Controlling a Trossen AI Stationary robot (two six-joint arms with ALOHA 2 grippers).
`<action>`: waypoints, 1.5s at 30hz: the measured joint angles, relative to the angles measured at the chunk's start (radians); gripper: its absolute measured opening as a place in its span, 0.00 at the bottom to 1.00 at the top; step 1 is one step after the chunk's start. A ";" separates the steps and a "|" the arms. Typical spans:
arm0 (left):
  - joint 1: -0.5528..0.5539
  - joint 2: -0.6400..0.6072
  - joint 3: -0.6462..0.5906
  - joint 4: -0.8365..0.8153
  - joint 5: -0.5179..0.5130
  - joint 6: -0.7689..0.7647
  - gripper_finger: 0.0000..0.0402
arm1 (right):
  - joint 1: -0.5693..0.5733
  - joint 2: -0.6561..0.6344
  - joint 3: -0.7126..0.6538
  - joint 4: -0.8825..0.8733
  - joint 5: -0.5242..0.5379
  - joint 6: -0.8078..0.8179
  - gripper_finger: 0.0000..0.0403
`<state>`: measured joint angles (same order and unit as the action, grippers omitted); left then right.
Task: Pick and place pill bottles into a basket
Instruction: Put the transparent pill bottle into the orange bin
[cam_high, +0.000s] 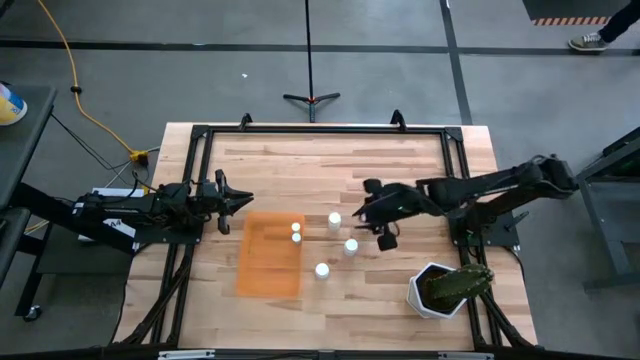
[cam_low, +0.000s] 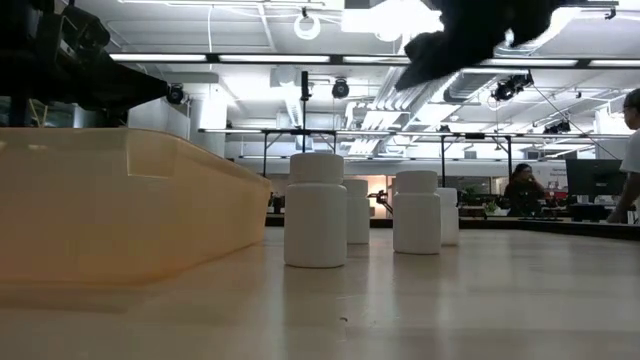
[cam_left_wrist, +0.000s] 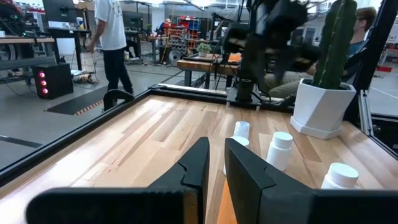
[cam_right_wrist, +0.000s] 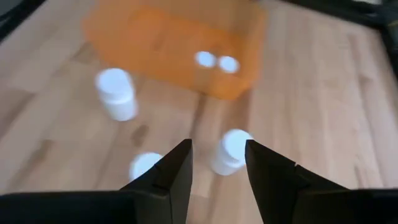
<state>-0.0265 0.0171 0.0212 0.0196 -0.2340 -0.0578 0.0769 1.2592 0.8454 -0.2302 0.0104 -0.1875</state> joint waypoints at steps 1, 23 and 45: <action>0.000 0.000 0.000 0.000 0.000 0.000 0.22 | -0.019 -0.024 -0.045 0.045 0.010 0.000 0.34; 0.000 0.000 0.000 0.000 -0.001 0.000 0.22 | -0.093 0.020 -0.253 0.174 -0.023 0.128 0.65; 0.000 0.000 0.000 0.000 -0.005 0.000 0.22 | -0.097 0.129 -0.253 0.142 -0.032 0.161 0.53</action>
<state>-0.0265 0.0170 0.0212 0.0196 -0.2390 -0.0578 -0.0196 1.3884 0.5926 -0.0882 -0.0213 -0.0261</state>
